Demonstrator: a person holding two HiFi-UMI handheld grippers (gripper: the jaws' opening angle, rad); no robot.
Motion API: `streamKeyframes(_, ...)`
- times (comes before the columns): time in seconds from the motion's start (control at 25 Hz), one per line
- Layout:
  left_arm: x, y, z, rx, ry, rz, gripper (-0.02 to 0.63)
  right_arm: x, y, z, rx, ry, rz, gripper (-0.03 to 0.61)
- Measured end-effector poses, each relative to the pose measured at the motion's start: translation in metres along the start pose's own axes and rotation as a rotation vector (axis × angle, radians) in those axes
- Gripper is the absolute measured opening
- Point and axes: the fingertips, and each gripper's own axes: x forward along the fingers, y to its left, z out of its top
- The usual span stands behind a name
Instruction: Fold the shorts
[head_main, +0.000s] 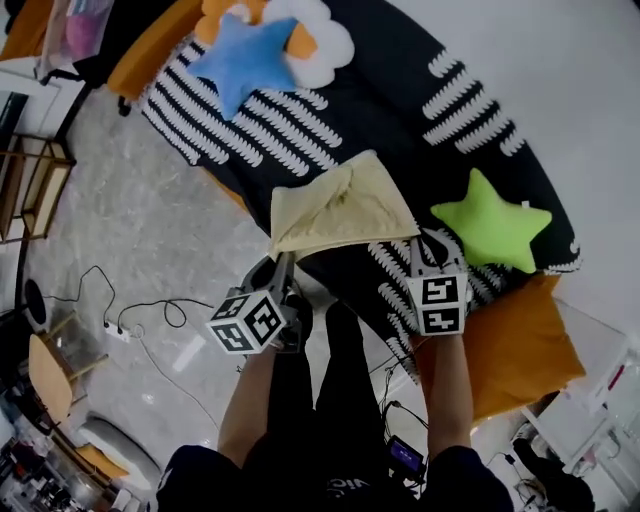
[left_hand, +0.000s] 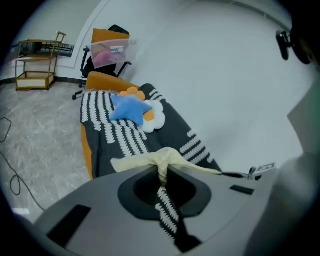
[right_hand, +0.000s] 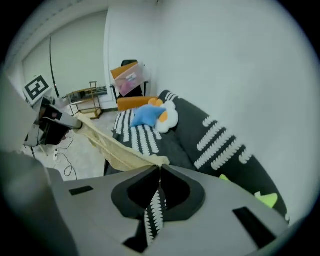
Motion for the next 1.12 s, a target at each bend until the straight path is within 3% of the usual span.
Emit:
streamKeyframes(0.2,-0.034,-0.051,0.084,0.046,-0.108,-0.028,0.020,-0.062,-0.026,0.092,-0.073,-0.129,-0.013,0.026)
streamKeyframes(0.28,-0.039,-0.061,0.106,0.033,-0.123,-0.011,0.021,-0.080,-0.034,0.126,-0.094,-0.161,-0.010,0.026)
streamKeyframes(0.36,-0.043,-0.071,0.115,0.075,-0.112,-0.002,0.023,-0.096,-0.041,0.148,-0.110,-0.181,-0.023,0.026)
streamKeyframes(0.48,-0.036,-0.086,0.117,0.146,-0.037,-0.063,0.023,-0.100,-0.055,0.159,-0.108,-0.153,-0.011,0.026)
streamKeyframes(0.64,-0.008,-0.094,0.127,0.144,0.049,-0.144,0.023,-0.077,-0.078,0.160,-0.086,-0.090,0.060,0.026)
streamKeyframes(0.84,0.024,-0.106,0.164,0.202,-0.003,-0.117,0.023,-0.047,-0.107,0.190,-0.110,-0.110,0.030,0.026)
streamKeyframes(0.96,0.024,-0.118,0.190,0.203,-0.091,-0.121,0.023,-0.052,-0.119,0.219,-0.080,-0.179,0.022,0.026)
streamKeyframes(1.12,0.028,-0.118,0.184,0.215,-0.159,-0.124,0.024,-0.056,-0.118,0.221,-0.069,-0.216,0.036,0.026)
